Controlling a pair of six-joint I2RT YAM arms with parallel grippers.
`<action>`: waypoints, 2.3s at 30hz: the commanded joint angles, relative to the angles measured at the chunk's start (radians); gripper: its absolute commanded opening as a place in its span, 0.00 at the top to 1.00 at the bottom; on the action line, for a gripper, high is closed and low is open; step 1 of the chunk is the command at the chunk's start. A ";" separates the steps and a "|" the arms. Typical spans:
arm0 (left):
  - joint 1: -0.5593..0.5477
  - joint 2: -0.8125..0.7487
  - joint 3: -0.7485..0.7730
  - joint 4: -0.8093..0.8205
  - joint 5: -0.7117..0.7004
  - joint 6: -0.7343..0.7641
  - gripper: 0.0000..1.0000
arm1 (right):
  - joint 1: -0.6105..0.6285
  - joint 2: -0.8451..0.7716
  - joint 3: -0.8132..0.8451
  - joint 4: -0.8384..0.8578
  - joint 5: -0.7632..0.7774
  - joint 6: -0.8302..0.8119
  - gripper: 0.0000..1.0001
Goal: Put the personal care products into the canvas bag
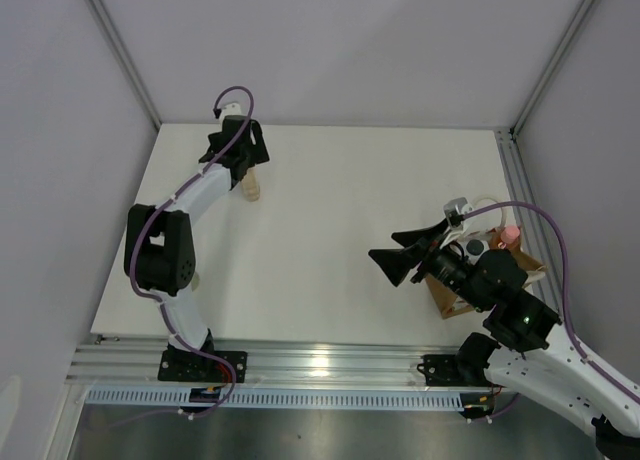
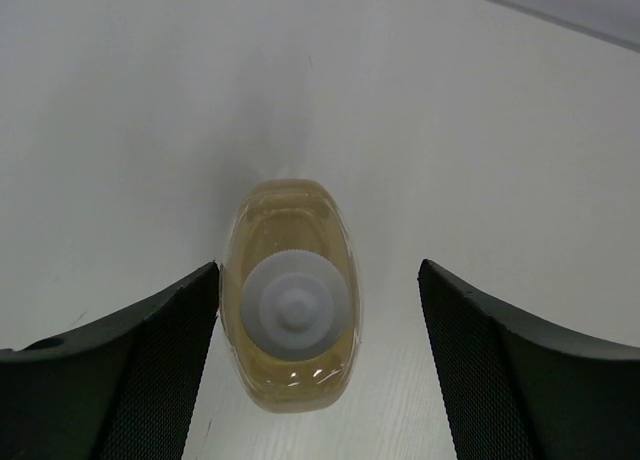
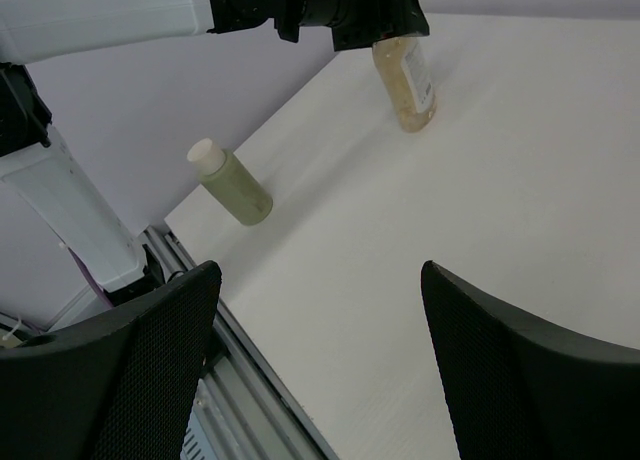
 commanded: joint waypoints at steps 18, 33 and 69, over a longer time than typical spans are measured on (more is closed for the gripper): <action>-0.045 -0.064 -0.029 -0.058 0.038 0.009 0.91 | 0.006 -0.054 0.004 0.010 0.042 -0.001 0.15; -0.591 -0.469 -0.374 0.068 0.111 0.126 0.99 | 0.004 -0.068 0.021 -0.019 0.103 -0.016 0.15; -0.814 -1.060 -0.734 0.064 -0.287 0.068 0.01 | 0.037 0.410 0.279 -0.247 0.338 -0.055 0.11</action>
